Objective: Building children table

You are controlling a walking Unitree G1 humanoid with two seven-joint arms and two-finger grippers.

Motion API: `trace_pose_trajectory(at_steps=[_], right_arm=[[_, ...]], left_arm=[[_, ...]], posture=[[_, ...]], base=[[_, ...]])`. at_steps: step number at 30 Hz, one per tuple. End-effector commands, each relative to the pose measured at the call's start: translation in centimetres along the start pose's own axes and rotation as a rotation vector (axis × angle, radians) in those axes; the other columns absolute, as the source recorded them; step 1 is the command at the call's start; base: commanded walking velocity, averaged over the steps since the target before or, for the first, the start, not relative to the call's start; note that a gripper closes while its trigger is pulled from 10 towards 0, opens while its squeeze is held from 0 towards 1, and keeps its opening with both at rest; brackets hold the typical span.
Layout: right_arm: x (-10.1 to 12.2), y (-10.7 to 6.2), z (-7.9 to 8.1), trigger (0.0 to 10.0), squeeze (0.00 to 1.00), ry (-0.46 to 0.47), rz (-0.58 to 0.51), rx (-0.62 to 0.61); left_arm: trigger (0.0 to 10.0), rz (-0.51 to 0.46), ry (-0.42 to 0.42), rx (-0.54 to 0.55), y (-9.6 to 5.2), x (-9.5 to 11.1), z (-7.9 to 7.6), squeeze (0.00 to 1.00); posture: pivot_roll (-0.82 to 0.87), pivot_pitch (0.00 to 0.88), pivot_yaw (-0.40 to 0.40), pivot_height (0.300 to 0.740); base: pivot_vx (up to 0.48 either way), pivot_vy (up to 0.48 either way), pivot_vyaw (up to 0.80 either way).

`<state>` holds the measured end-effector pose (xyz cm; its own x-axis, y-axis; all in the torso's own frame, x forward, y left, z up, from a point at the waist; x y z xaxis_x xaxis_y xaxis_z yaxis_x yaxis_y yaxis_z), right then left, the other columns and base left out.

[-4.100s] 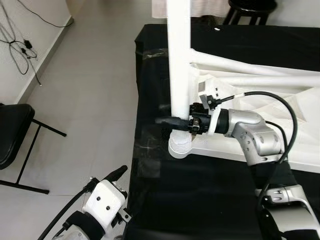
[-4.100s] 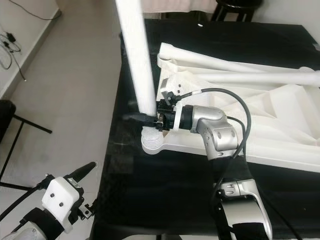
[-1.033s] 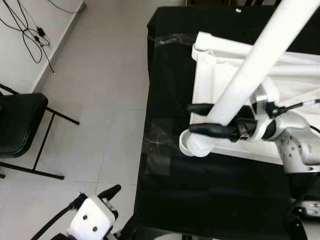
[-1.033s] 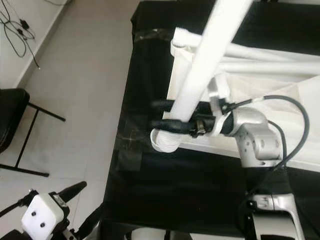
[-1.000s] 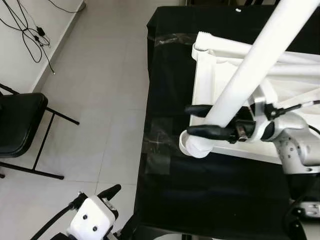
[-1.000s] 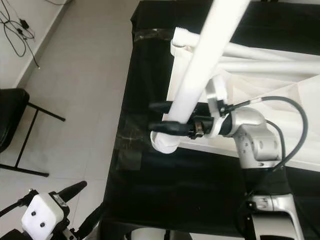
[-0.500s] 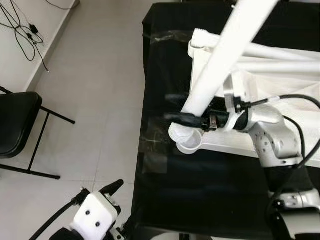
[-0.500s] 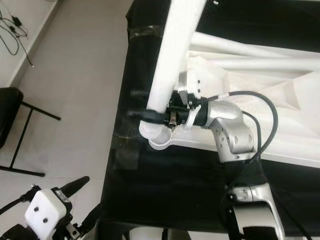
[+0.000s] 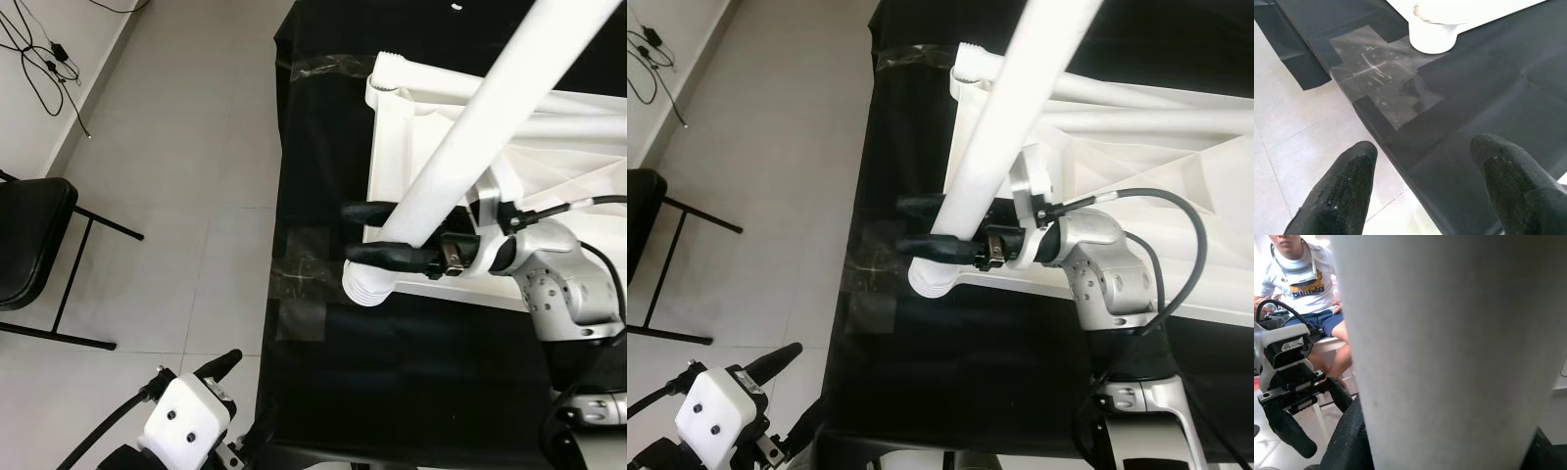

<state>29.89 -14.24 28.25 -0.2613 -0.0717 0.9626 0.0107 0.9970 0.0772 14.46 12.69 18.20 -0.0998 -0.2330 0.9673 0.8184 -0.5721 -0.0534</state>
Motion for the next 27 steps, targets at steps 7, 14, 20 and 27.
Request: trace_pose_trajectory(at_steps=[7, 14, 20, 27], right_arm=[[-3.7, 1.0, -0.5, 10.0, 0.0, 0.032, 0.184, -0.027], [-3.1, 0.9, -1.8, 10.0, 0.0, 0.035, 0.174, -0.051], [-2.8, 0.7, -2.1, 10.0, 0.0, 0.042, 0.161, -0.037], [-2.6, 0.2, -1.8, 10.0, 0.0, 0.068, 0.141, 0.016]], left_arm=[[10.0, 0.015, -0.022, -0.009, -0.1, -0.4, -0.3, 0.0], [10.0, 0.011, -0.02, -0.006, 0.0, -0.3, -0.4, 0.0], [10.0, 0.009, -0.019, -0.003, 0.0, -0.3, -0.4, 0.0], [10.0, 0.009, -0.019, -0.003, 0.0, -0.3, -0.4, 0.0]], posture=[[0.08, 0.41, 0.011, 0.74], [0.08, 0.411, 0.003, 0.74], [0.08, 0.413, 0.0, 0.74], [0.08, 0.413, 0.0, 0.74]], base=[[0.0, 0.0, 0.0], [0.0, 0.0, 0.0], [0.0, 0.0, 0.0], [0.0, 0.0, 0.0]])
Point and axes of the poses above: a point about 5 cm out from each wrist's last joint towards the gripper, its own y axis pointing out of the wrist towards the gripper, its own x axis along the axis of the wrist's last joint, z = x × y, the point moved 1 cm from there along y, pointing out of the wrist towards the gripper, and after that the axes turned 2 degrees about y, right-handed, at the moved point
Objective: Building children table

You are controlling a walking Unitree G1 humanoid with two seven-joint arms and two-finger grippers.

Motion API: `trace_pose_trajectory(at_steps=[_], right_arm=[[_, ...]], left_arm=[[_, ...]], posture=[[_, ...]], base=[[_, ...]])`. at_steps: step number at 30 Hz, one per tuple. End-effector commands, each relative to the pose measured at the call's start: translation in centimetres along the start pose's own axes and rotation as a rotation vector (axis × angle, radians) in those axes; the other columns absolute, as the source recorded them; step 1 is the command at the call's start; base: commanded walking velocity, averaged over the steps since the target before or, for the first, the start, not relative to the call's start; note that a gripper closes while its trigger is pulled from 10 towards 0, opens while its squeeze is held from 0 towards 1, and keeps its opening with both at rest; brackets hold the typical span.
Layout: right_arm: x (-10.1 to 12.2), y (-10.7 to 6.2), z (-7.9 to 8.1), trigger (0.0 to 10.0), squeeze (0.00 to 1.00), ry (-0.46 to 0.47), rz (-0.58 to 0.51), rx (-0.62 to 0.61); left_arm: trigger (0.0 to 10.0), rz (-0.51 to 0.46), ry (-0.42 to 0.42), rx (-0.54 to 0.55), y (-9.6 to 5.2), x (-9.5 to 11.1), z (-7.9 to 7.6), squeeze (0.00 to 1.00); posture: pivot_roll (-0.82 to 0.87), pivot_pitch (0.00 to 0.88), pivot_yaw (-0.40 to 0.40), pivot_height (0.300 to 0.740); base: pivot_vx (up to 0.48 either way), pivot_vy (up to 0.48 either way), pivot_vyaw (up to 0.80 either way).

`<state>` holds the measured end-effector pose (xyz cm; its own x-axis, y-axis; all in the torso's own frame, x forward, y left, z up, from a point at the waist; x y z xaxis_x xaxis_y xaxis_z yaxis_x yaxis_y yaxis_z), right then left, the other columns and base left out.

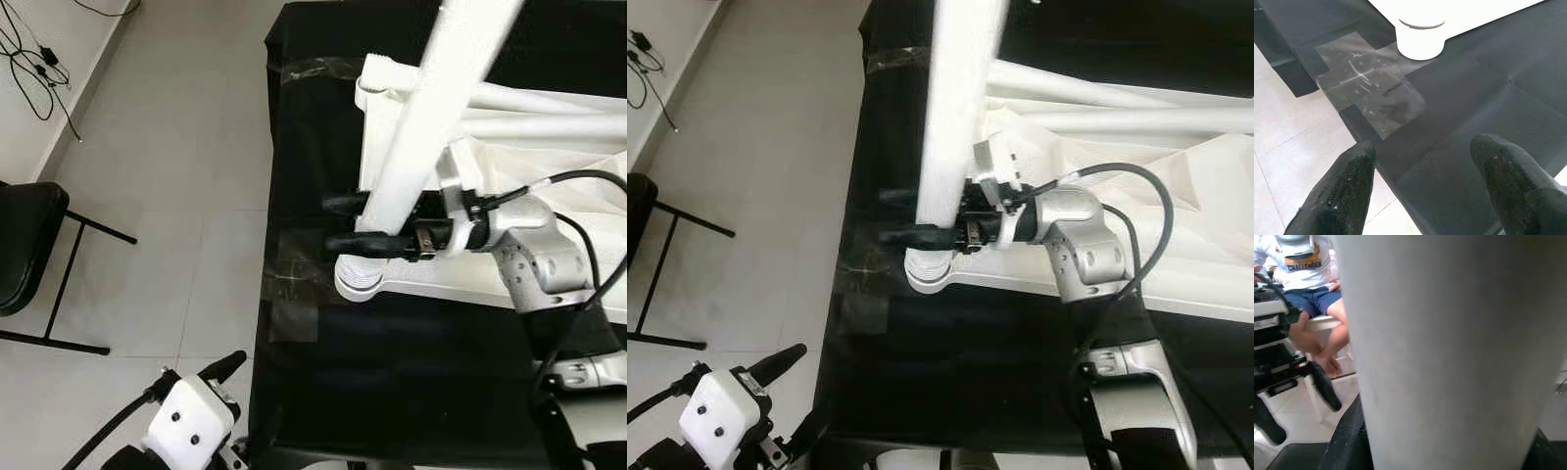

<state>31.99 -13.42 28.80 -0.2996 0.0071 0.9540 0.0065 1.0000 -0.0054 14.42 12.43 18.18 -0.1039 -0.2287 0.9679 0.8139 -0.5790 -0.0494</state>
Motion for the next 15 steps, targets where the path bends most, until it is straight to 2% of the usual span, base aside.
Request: trace_pose_trajectory(at_steps=[1, 7, 15], right_arm=[[-2.54, -0.41, 0.74, 10.0, 0.0, 0.11, 0.061, 0.009], [-2.92, -0.14, 1.58, 10.0, 0.0, 0.099, 0.091, 0.057], [-3.46, 0.28, 1.37, 10.0, 0.0, 0.081, 0.126, 0.05]], left_arm=[[10.0, 0.015, -0.018, 0.004, -0.16, -0.34, -0.21, 0.0], [10.0, 0.015, -0.017, 0.003, -0.16, -0.33, -0.25, 0.0], [10.0, 0.016, -0.014, 0.001, -0.07, -0.44, -0.21, 0.0]], posture=[[0.08, 0.412, -0.001, 0.74], [0.08, 0.412, -0.001, 0.74], [0.08, 0.399, 0.003, 0.74]], base=[[0.0, 0.0, 0.0], [0.0, 0.0, 0.0], [0.0, 0.0, 0.0]])
Point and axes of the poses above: a point about 5 cm out from each wrist's last joint towards the gripper, its own y axis pointing out of the wrist towards the gripper, its own x axis along the axis of the wrist's last joint, z = x × y, the point moved 1 cm from there along y, pointing out of the wrist towards the gripper, and after that the axes turned 2 degrees about y, right-handed, at the moved point
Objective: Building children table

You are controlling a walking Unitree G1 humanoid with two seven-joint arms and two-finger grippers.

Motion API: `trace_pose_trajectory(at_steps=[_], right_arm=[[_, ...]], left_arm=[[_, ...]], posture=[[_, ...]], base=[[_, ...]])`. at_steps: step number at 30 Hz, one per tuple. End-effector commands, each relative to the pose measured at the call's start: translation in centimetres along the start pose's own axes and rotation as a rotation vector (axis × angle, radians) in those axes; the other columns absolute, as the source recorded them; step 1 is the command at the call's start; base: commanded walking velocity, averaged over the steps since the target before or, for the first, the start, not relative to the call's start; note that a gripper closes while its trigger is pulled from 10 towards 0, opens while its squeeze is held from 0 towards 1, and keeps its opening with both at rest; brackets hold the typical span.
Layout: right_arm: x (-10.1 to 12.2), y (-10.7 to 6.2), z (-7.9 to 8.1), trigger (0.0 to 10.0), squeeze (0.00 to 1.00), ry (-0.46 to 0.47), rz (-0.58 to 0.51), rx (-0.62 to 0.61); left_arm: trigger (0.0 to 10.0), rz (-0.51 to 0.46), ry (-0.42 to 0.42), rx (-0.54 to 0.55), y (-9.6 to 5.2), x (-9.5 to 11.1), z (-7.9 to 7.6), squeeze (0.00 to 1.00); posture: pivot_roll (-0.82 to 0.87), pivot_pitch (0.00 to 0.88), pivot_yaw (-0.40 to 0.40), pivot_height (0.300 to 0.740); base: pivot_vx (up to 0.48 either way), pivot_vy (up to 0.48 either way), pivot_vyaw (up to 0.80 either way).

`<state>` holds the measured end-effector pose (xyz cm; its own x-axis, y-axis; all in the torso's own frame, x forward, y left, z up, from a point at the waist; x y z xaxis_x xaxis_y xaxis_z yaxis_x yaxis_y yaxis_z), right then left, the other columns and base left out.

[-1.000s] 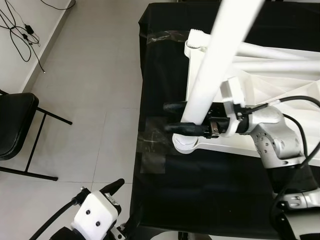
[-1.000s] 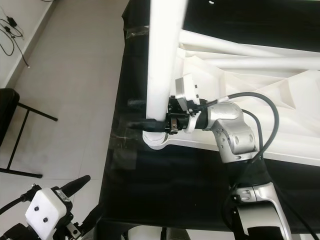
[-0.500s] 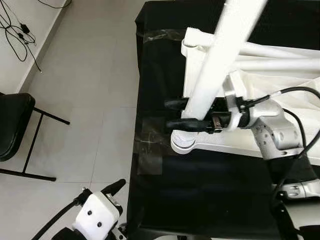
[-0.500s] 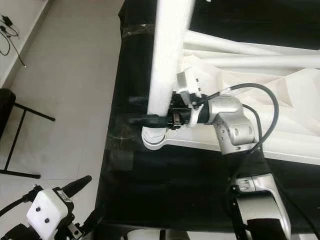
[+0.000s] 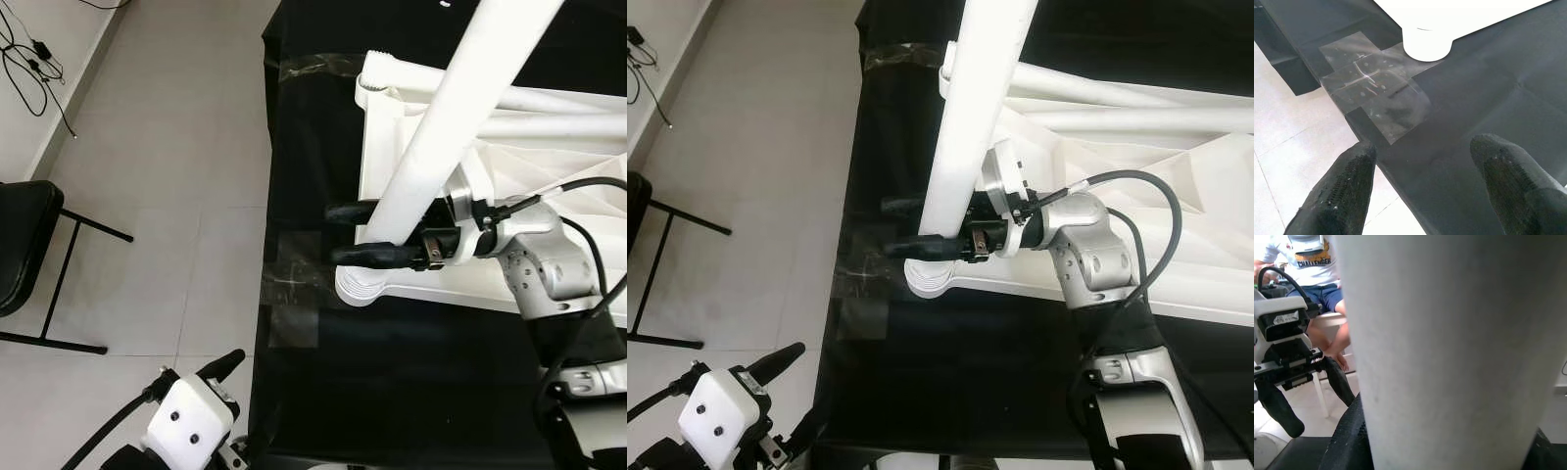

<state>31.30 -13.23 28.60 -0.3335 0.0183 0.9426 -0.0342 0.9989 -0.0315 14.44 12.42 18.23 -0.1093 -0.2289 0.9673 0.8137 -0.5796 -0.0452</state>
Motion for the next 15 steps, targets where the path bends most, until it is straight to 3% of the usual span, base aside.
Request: trace_pose_trajectory(at_steps=[1, 15], right_arm=[[-3.57, 0.28, 0.76, 10.0, 0.0, 0.113, 0.124, 0.004], [-4.35, 0.56, 1.02, 10.0, 0.0, 0.069, 0.259, -0.031]], left_arm=[[10.0, 0.019, -0.017, 0.001, -0.08, -0.5, -0.22, 0.0], [10.0, 0.015, -0.014, 0.002, 0.14, -0.58, -0.09, 0.0]], posture=[[0.08, 0.399, 0.003, 0.74], [0.07, 0.392, 0.001, 0.74]], base=[[0.0, 0.0, 0.0], [0.0, 0.0, 0.0]])
Point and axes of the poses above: a point about 5 cm out from each wrist's last joint towards the gripper, its own y axis pointing out of the wrist towards the gripper, its own x axis along the axis of the wrist's last joint, z = x × y, the point moved 1 cm from there along y, pointing out of the wrist towards the gripper, and after that the axes turned 2 degrees about y, right-handed, at the moved point
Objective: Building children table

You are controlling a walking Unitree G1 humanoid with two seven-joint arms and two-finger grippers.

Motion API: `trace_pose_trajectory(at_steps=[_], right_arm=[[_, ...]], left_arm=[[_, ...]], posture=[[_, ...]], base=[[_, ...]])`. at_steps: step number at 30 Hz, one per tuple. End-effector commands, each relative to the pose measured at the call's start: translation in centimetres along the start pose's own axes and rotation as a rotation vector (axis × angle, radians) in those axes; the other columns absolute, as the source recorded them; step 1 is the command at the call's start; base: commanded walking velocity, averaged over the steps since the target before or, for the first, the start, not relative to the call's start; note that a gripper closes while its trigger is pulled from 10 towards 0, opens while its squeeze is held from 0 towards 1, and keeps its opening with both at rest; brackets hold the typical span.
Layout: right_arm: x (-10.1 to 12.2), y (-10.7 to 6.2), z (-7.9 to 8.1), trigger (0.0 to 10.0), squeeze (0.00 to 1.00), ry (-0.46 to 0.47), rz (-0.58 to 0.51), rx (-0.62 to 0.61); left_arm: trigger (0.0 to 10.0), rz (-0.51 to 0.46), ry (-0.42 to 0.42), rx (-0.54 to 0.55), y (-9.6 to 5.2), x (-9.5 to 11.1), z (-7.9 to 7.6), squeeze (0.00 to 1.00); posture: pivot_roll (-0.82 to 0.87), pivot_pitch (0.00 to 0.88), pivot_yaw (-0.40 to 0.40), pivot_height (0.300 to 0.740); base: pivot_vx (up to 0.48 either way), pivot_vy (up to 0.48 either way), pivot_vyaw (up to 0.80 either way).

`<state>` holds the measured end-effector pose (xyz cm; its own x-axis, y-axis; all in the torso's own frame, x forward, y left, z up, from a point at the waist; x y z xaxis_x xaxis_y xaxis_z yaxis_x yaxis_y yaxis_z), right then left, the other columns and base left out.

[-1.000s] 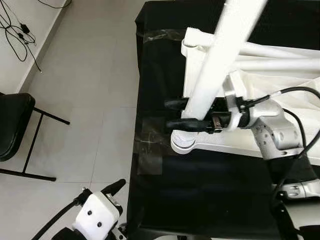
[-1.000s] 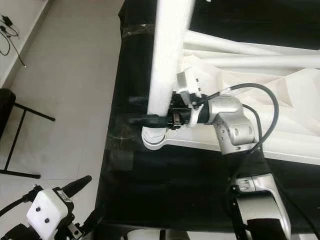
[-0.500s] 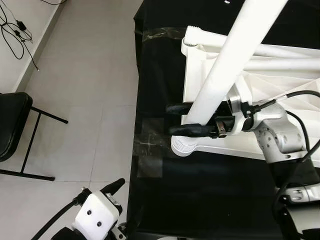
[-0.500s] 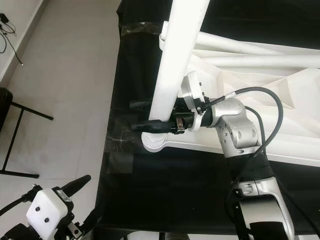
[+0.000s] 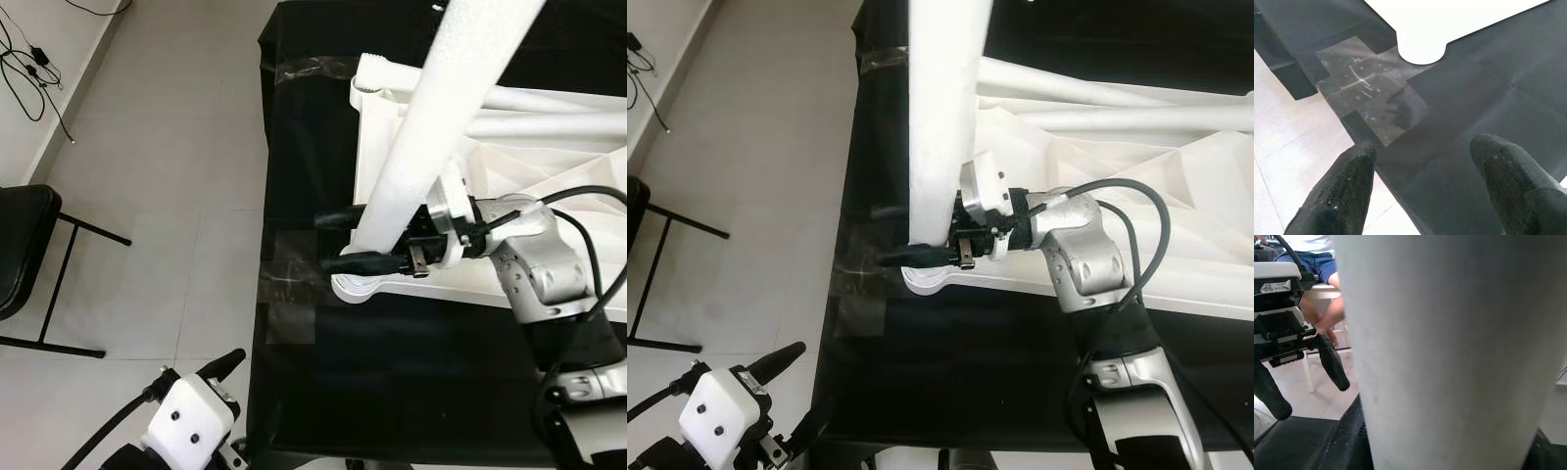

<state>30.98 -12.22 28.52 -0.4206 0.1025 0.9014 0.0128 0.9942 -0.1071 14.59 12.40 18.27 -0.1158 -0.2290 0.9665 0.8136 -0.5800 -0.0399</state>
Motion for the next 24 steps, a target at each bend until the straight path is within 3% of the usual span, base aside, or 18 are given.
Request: trace_pose_trajectory(at_steps=[1, 9, 11, 24], right_arm=[[-4.4, -0.2, 0.9, 10.0, 0.0, 0.166, 0.182, -0.014], [-4.8, -0.2, -0.1, 10.0, 0.0, 0.191, 0.213, -0.098], [-5.1, -0.2, -0.8, 10.0, 0.0, 0.201, 0.231, -0.173], [-5.9, -1.6, -1.3, 10.0, 0.0, 0.259, 0.243, -0.38]], left_arm=[[10.0, 0.019, -0.018, 0.0, 0.1, -0.6, -0.2, 0.0], [10.0, 0.016, -0.016, 0.006, 0.2, -0.6, -0.1, 0.0], [10.0, 0.014, -0.015, 0.008, 0.2, -0.6, -0.1, 0.0], [10.0, 0.014, -0.017, 0.007, 0.2, -0.6, -0.1, 0.0]], posture=[[0.07, 0.392, 0.001, 0.74], [0.07, 0.392, -0.003, 0.74], [0.07, 0.393, -0.003, 0.74], [0.06, 0.394, 0.001, 0.74]], base=[[0.0, 0.0, 0.0], [0.0, 0.0, 0.0], [0.0, 0.0, 0.0], [0.0, 0.0, 0.0]])
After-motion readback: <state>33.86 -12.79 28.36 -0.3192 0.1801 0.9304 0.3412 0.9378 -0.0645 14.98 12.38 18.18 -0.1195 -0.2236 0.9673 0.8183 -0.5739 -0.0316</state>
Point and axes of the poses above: a point about 5 cm out from each wrist's last joint towards the gripper, its own y axis pointing out of the wrist towards the gripper, its own x axis along the axis of the wrist's last joint, z = x × y, the point moved 1 cm from there along y, pointing out of the wrist towards the gripper, and after that the axes turned 2 degrees about y, right-handed, at the moved point
